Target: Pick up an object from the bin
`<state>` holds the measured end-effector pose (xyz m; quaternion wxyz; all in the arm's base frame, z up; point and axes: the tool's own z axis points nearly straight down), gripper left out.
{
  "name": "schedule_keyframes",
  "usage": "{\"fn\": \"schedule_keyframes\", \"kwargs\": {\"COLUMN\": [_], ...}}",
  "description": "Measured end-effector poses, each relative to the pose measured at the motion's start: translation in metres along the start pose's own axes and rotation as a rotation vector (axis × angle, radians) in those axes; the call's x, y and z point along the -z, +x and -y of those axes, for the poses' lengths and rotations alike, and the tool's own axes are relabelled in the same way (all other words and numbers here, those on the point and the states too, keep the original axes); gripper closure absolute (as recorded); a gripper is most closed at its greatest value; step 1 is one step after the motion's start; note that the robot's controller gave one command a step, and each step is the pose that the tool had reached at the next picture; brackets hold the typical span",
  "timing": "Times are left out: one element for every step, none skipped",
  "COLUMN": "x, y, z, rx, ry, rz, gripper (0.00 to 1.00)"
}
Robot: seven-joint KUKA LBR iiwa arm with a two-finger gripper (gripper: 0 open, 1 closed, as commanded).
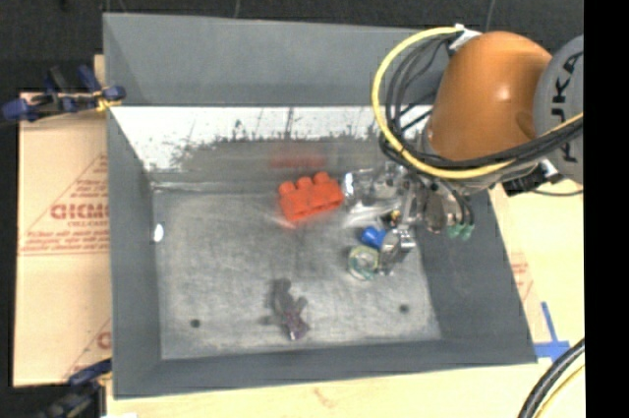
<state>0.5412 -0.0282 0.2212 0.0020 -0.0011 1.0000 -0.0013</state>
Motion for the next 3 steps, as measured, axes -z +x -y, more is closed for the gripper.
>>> {"fn": "schedule_keyframes", "kwargs": {"x": [-0.137,-0.133,-0.002], "y": [-0.024,-0.026,-0.028], "z": [0.026,0.026,0.010], "rx": [0.253,0.252,0.286], "ry": [-0.003,-0.002,0.000], "rz": [-0.006,-0.001,0.009], "gripper": [0.00,1.00,1.00]}}
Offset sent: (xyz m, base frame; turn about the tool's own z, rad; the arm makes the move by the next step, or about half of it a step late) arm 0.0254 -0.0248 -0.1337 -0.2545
